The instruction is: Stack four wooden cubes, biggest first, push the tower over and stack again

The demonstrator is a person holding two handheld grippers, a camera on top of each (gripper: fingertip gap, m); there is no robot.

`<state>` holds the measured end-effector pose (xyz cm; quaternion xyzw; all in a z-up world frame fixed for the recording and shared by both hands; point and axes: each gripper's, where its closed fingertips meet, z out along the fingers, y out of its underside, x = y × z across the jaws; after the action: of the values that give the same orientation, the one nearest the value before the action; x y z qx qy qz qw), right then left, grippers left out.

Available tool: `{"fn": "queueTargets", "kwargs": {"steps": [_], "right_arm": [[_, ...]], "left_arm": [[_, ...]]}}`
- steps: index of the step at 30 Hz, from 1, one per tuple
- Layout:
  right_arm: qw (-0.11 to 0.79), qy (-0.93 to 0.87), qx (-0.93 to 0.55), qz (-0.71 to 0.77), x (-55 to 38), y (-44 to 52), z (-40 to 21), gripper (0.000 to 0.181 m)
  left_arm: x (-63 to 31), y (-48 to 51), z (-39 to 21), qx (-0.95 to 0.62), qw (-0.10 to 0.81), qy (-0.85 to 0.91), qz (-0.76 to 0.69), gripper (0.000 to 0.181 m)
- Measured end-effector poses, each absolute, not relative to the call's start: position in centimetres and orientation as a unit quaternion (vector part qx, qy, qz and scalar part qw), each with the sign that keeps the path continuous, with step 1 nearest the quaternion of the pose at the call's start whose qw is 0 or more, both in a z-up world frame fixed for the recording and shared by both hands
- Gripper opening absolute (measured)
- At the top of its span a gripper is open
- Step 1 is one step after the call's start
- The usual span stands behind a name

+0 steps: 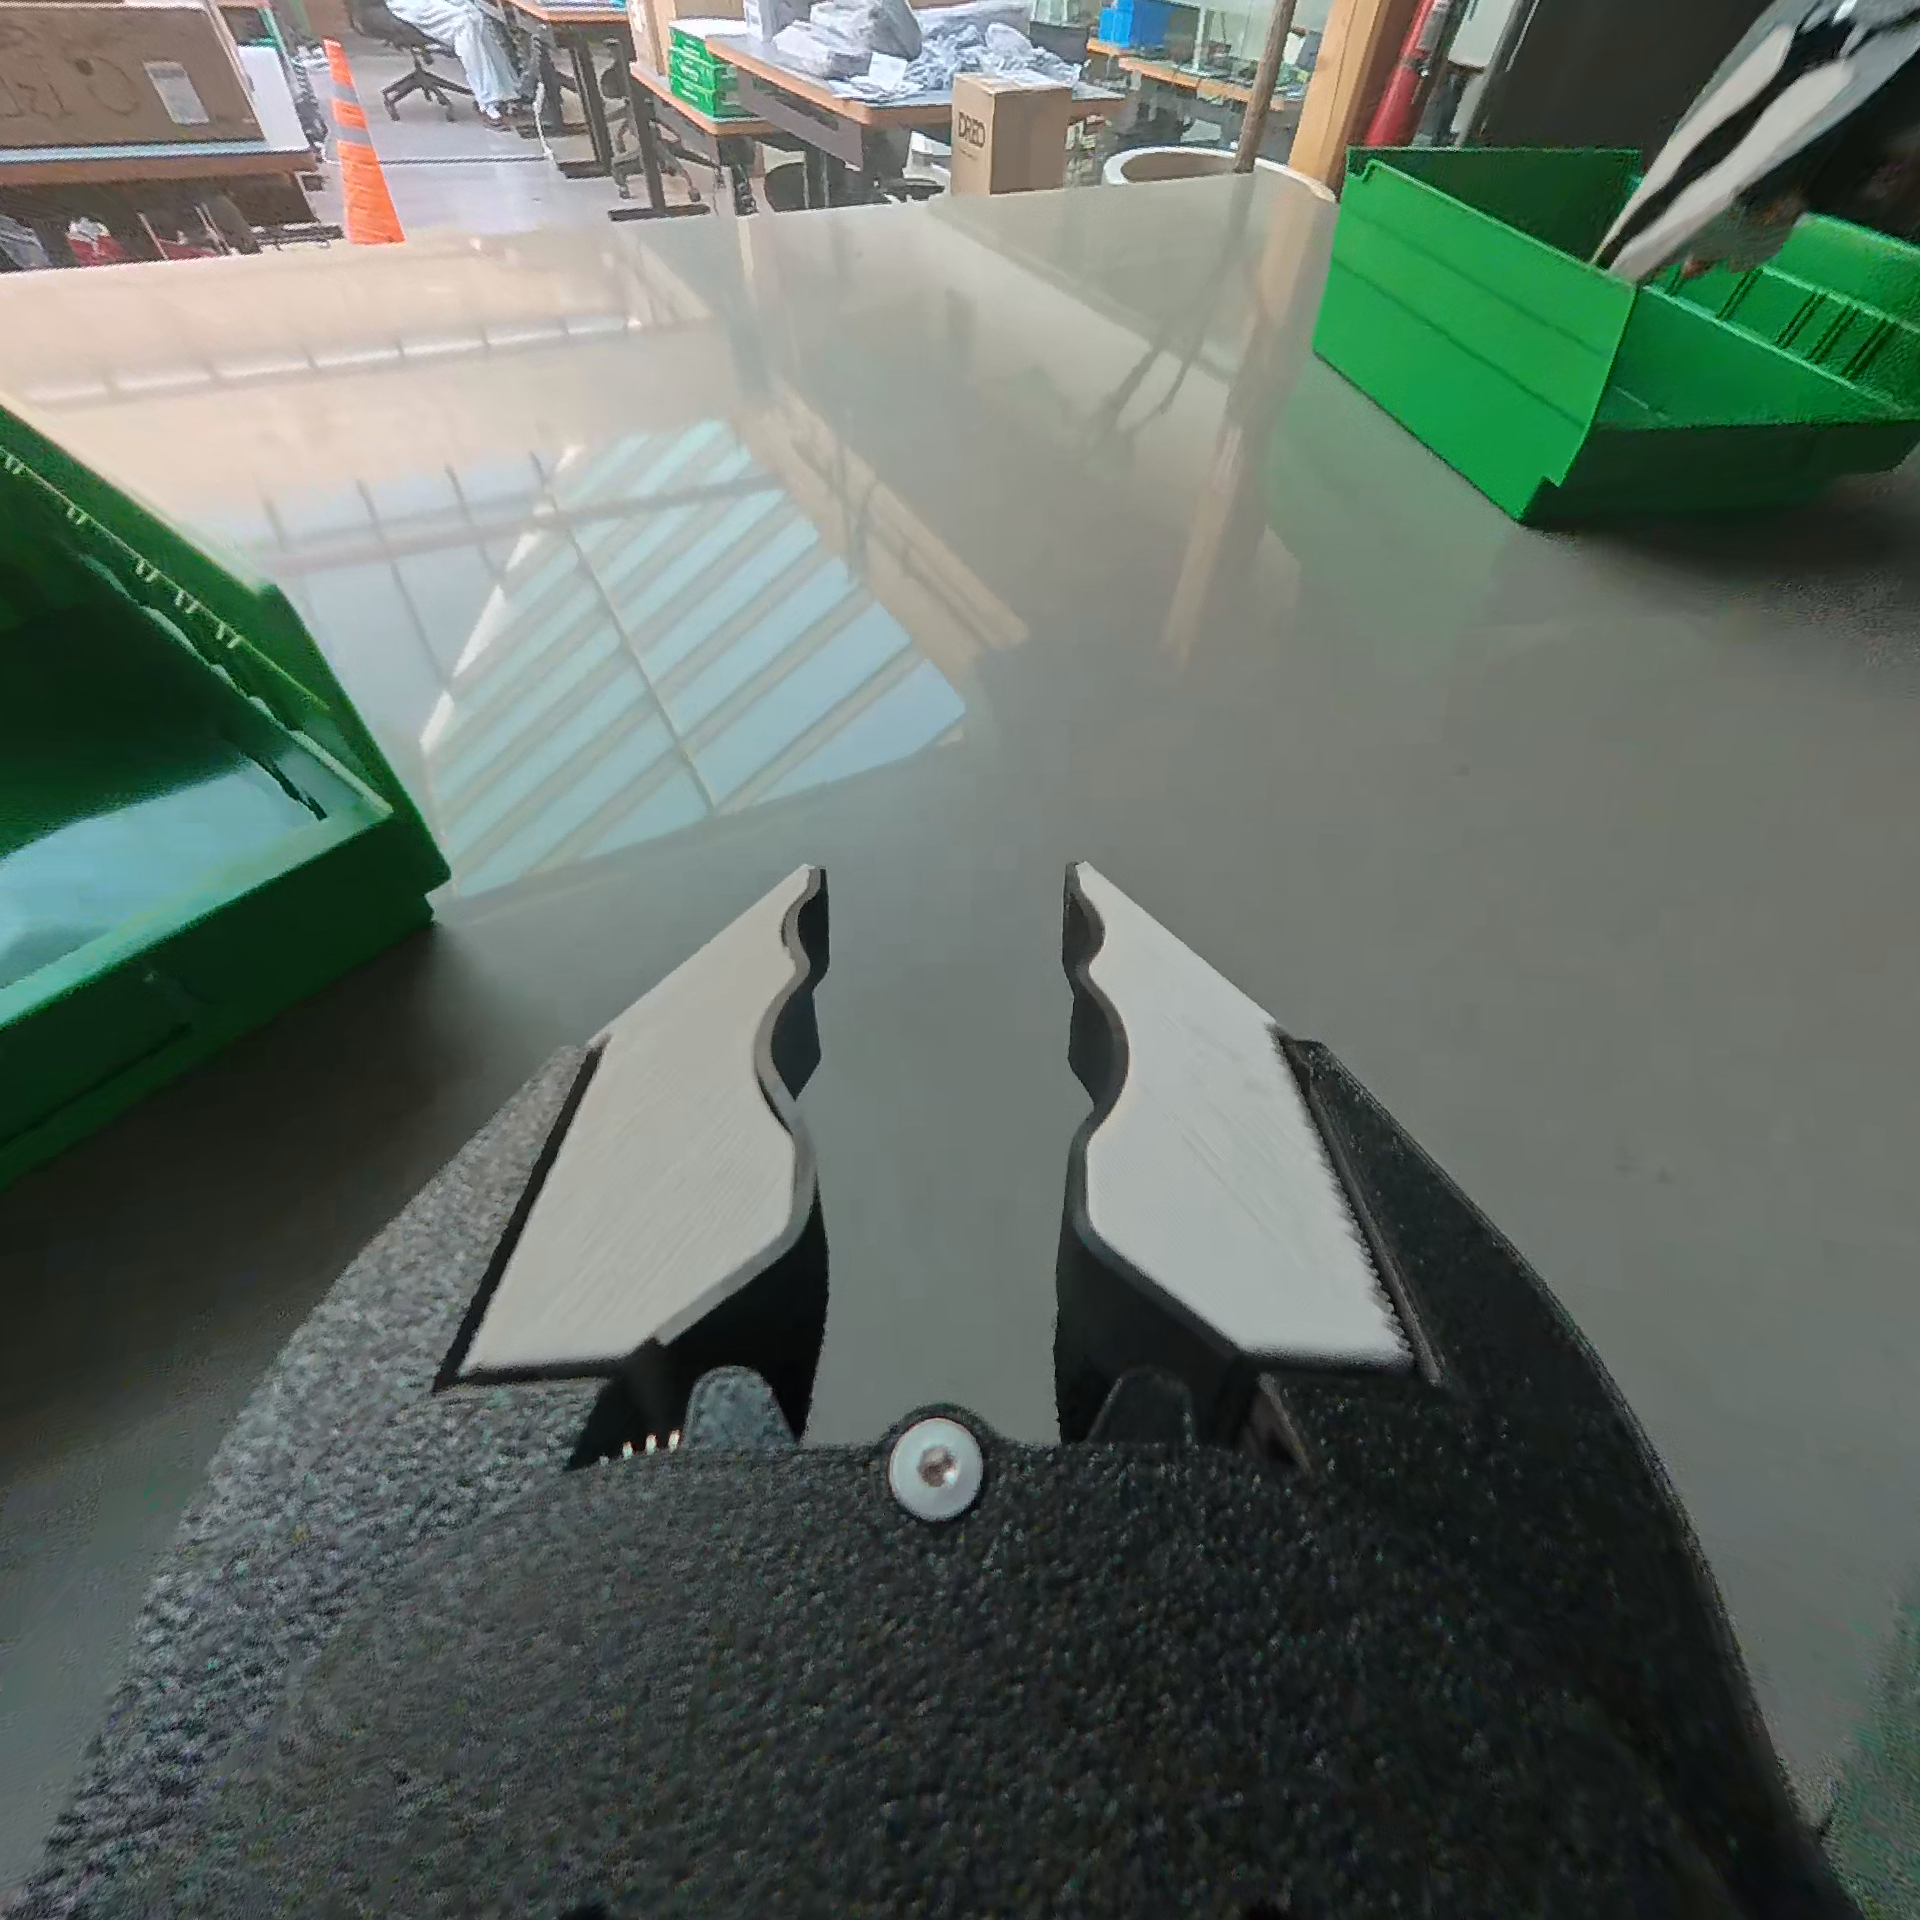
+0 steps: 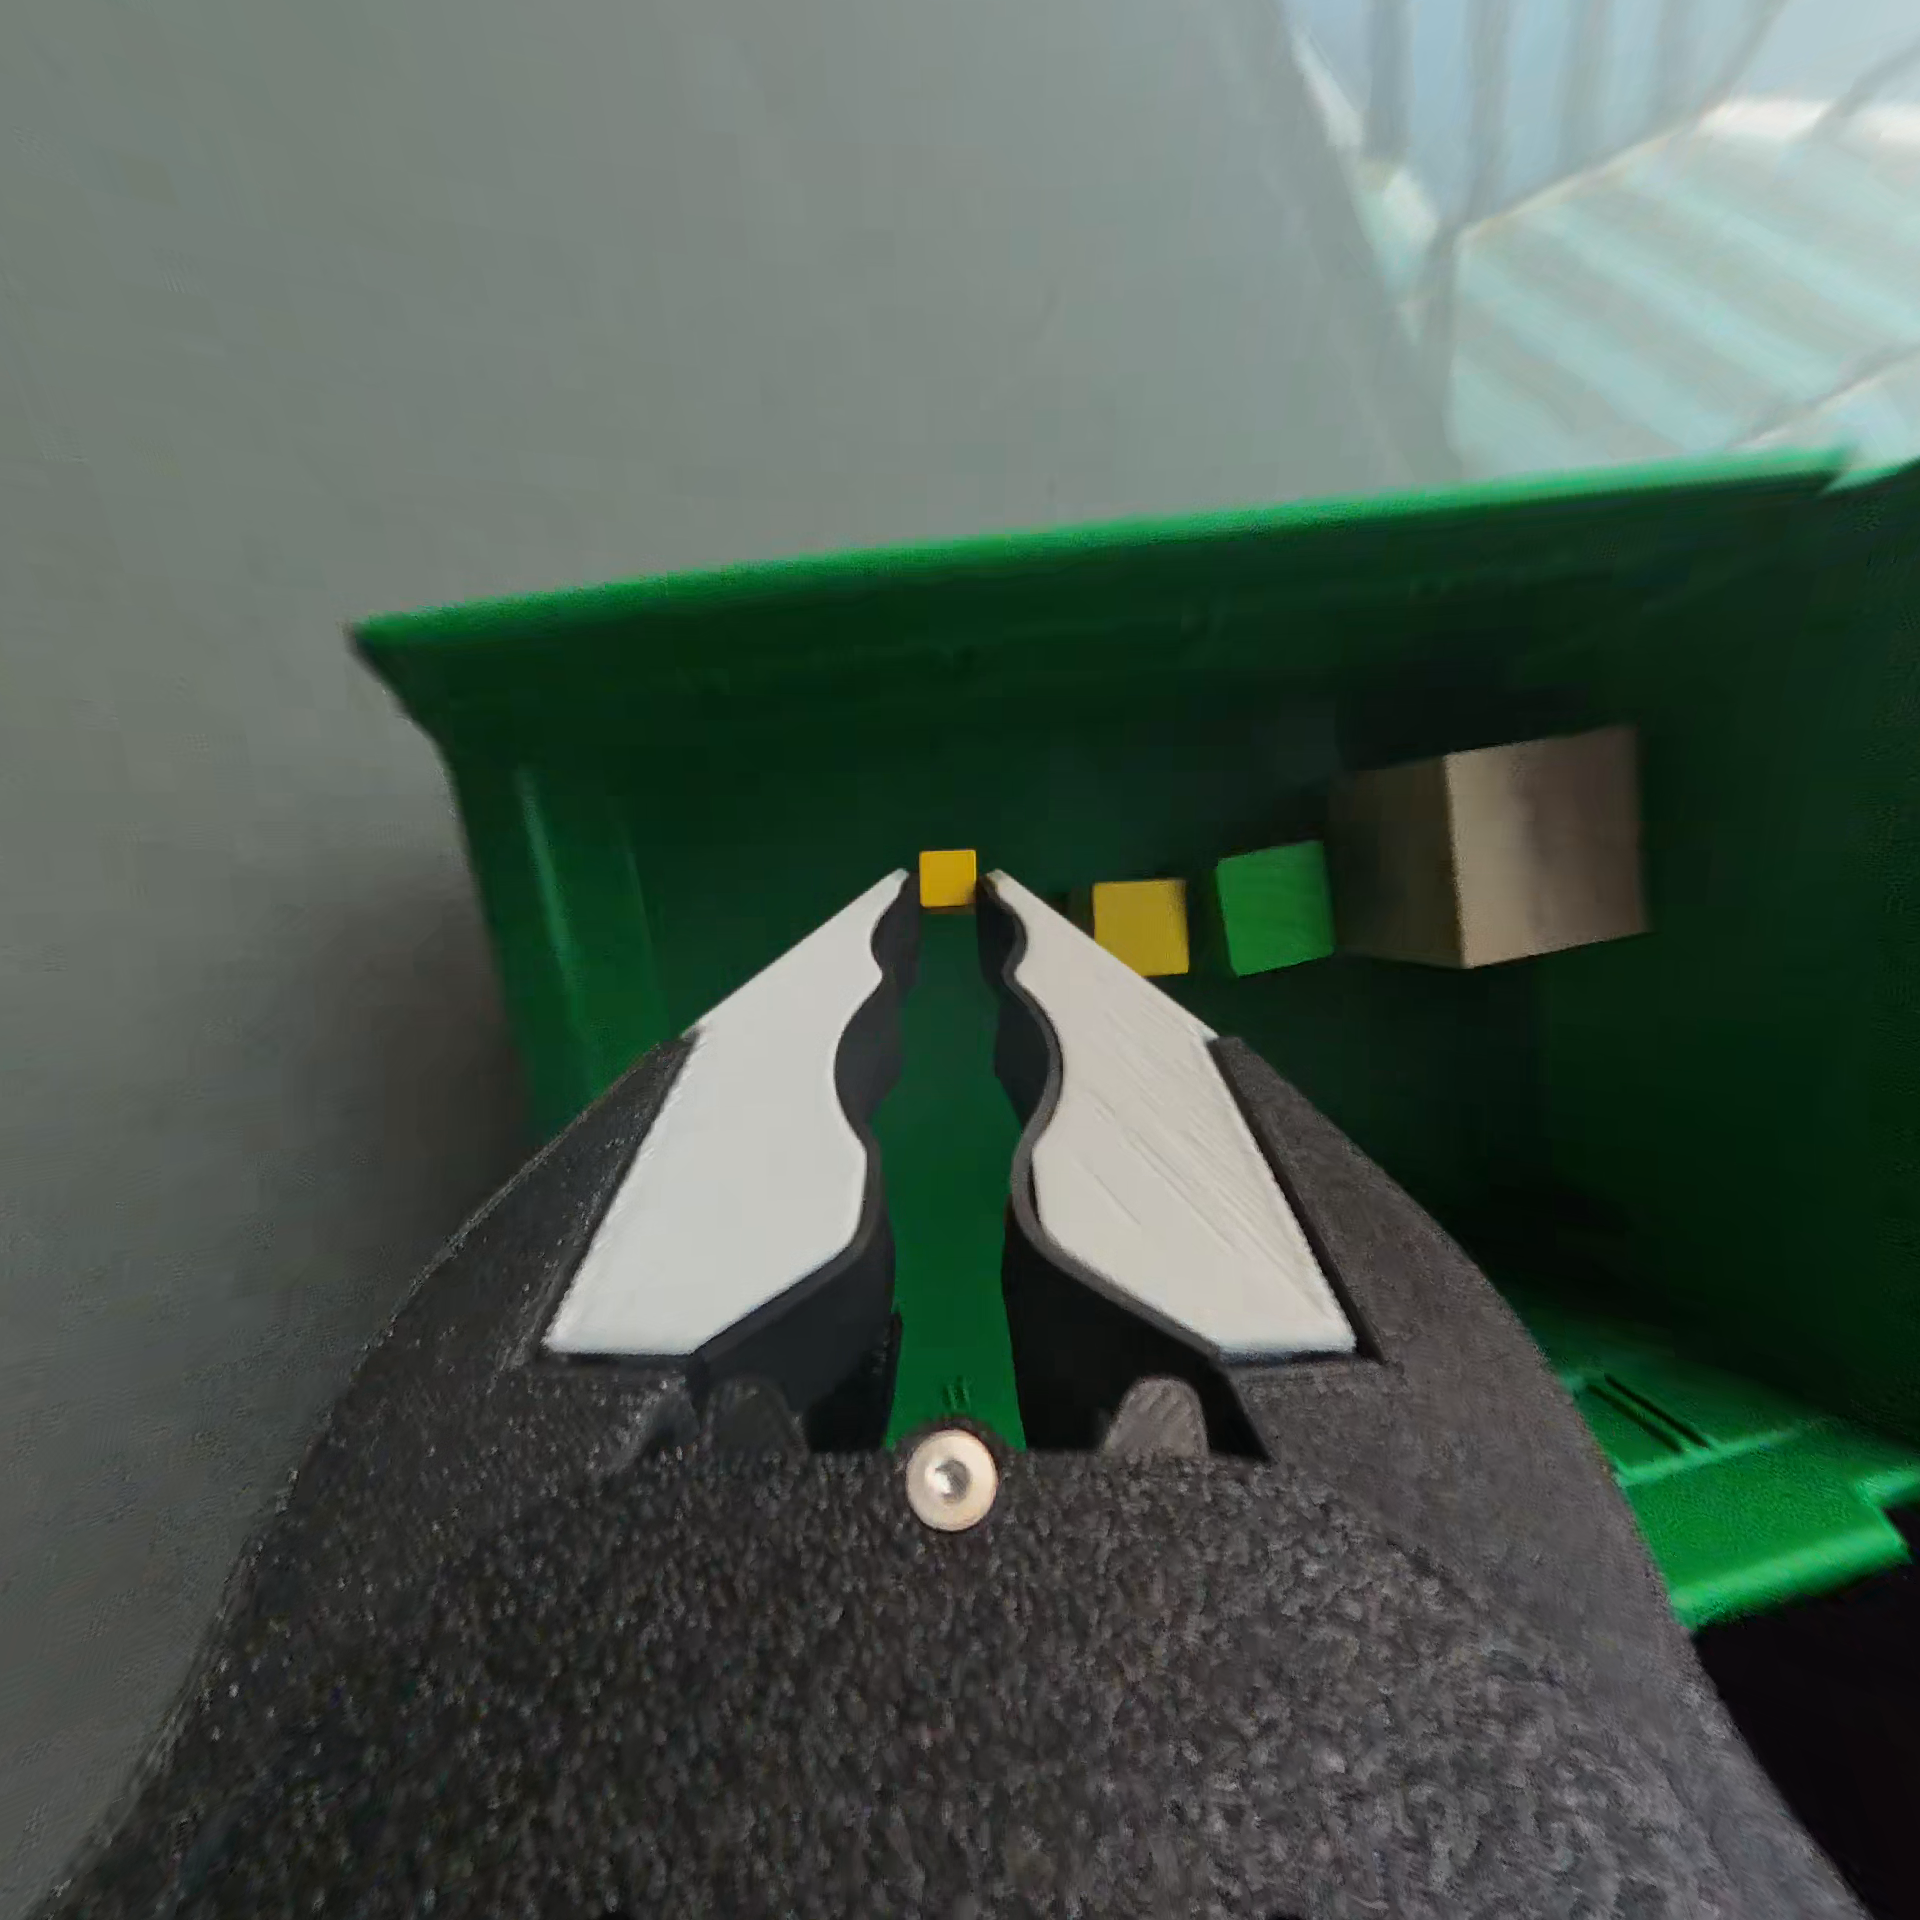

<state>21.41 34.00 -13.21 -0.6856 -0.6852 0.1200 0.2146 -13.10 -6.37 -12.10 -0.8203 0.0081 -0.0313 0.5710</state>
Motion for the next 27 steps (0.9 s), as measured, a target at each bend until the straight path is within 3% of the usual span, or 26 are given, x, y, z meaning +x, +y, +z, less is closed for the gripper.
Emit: {"fn": "queueTargets", "kwargs": {"steps": [12,27], "right_arm": [[0.128,-0.717,-0.679,0.09,22.6,34.8,-19.8,0.011],[0.151,-0.72,-0.672,0.083,22.2,34.9,-18.8,0.019]], "left_arm": [[-12.1,-5.4,-12.6,-0.832,0.555,0.0,-0.019,0.044],[-11.9,-5.6,-12.4,-0.832,0.554,0.001,-0.007,0.044]]}}
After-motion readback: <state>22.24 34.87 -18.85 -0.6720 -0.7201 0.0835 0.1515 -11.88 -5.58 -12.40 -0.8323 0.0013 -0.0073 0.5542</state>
